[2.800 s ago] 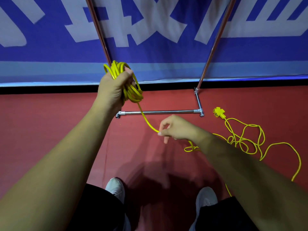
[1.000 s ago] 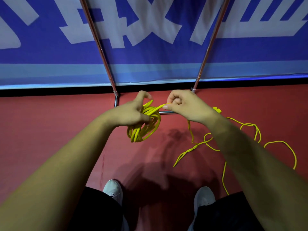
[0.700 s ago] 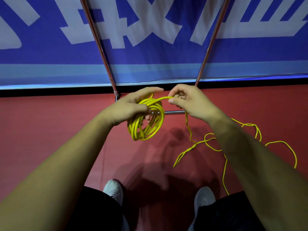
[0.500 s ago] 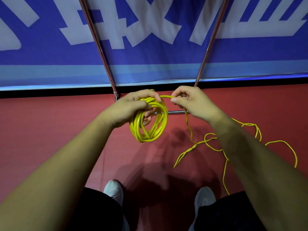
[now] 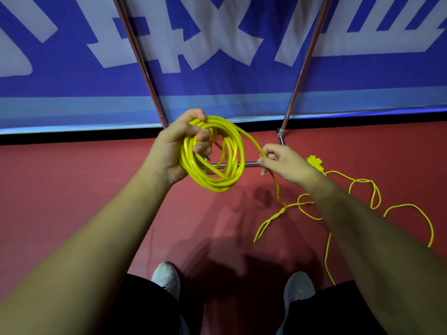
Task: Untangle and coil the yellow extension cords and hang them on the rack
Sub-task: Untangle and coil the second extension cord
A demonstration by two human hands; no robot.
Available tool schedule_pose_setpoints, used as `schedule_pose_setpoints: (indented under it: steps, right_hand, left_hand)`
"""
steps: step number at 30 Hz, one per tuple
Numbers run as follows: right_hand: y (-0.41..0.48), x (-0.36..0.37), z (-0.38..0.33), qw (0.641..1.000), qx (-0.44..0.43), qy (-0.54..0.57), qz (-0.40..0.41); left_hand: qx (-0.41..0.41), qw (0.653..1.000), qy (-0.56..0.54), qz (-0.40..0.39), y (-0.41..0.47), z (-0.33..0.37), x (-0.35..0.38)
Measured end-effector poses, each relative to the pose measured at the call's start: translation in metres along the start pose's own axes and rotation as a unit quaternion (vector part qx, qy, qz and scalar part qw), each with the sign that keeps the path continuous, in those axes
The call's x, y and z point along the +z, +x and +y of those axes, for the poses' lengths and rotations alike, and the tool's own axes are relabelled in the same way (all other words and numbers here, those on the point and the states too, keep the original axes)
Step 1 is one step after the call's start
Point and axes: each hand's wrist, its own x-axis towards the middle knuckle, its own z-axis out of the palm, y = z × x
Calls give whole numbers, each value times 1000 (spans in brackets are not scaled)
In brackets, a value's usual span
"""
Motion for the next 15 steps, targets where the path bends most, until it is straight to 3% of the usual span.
schedule_pose_setpoints:
  steps: [6,10,15]
  right_hand:
    - [-8,0,53,990,125,-64,24]
    - [-11,23,65,980,189,-53,7]
    - [-12,69,28,960,258,62,-91]
  left_hand:
    - [79,989,-124,34,-2,20,-10]
    - [98,990,-71,74,0,21,-8]
    - [139,986,-39,85,6,21,-6]
